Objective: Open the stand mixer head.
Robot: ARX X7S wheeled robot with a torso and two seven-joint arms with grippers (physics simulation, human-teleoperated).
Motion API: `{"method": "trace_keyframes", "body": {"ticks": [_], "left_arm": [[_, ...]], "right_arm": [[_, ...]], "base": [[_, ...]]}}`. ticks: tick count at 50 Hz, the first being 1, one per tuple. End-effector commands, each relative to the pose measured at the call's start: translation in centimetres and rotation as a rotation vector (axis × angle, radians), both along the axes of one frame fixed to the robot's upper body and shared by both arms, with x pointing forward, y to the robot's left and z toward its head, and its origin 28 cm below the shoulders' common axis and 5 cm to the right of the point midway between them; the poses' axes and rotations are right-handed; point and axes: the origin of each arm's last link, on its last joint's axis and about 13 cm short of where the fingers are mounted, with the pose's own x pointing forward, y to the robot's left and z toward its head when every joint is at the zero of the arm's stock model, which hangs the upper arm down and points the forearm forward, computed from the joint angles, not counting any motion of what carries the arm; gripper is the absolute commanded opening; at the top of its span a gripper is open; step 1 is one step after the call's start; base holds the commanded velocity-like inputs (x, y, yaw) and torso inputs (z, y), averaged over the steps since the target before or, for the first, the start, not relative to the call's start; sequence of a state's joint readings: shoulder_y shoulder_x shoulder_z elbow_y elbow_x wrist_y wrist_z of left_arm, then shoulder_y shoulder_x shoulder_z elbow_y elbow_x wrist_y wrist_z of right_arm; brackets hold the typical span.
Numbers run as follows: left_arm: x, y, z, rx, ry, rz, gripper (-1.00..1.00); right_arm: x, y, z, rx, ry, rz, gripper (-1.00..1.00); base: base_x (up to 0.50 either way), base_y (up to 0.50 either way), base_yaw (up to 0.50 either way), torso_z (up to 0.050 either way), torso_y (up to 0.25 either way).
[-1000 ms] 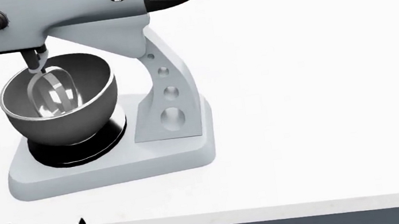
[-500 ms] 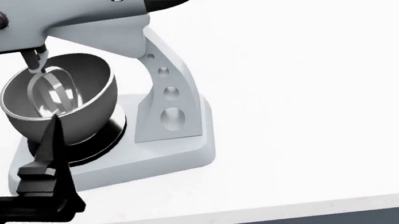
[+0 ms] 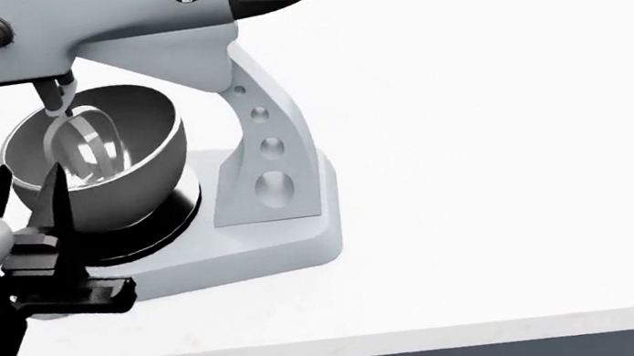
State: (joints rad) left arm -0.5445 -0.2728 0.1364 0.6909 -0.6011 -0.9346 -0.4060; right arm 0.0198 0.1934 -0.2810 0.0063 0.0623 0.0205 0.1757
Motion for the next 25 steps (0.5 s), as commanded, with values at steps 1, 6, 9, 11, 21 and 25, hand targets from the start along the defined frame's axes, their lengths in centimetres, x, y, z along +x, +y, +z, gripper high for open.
{"method": "trace_keyframes", "body": {"ticks": [1, 6, 9, 11, 21, 25], "left_arm": [[4.7, 1.5, 3.8, 0.021, -0.026, 0.013, -1.0], [4.8, 1.0, 4.3, 0.051, -0.038, -0.04, -1.0], [5.1, 0.7, 4.6, 0.057, -0.041, -0.073, -1.0], [5.3, 0.5, 4.5, 0.069, -0.044, -0.086, -1.0], [5.4, -0.5, 3.3, 0.116, -0.043, -0.172, -1.0], [5.4, -0.5, 2.4, 0.132, -0.04, -0.185, -1.0]], "right_arm": [[0.3, 0.2, -0.2, -0.008, -0.001, 0.005, 1.0], [0.2, 0.2, -0.3, -0.019, -0.001, 0.008, 1.0], [0.2, 0.2, -0.3, -0.018, 0.0, 0.009, 1.0], [0.1, 0.2, -0.3, -0.017, 0.001, 0.008, 1.0], [-0.3, 0.0, -0.3, -0.019, 0.004, 0.015, 1.0], [-0.4, -0.1, -0.2, -0.02, 0.004, 0.017, 1.0]], "base": [[0.0, 0.0, 0.0, 0.0, 0.0], [0.0, 0.0, 0.0, 0.0, 0.0], [0.0, 0.0, 0.0, 0.0, 0.0], [0.0, 0.0, 0.0, 0.0, 0.0], [0.0, 0.0, 0.0, 0.0, 0.0], [0.0, 0.0, 0.0, 0.0, 0.0]]}}
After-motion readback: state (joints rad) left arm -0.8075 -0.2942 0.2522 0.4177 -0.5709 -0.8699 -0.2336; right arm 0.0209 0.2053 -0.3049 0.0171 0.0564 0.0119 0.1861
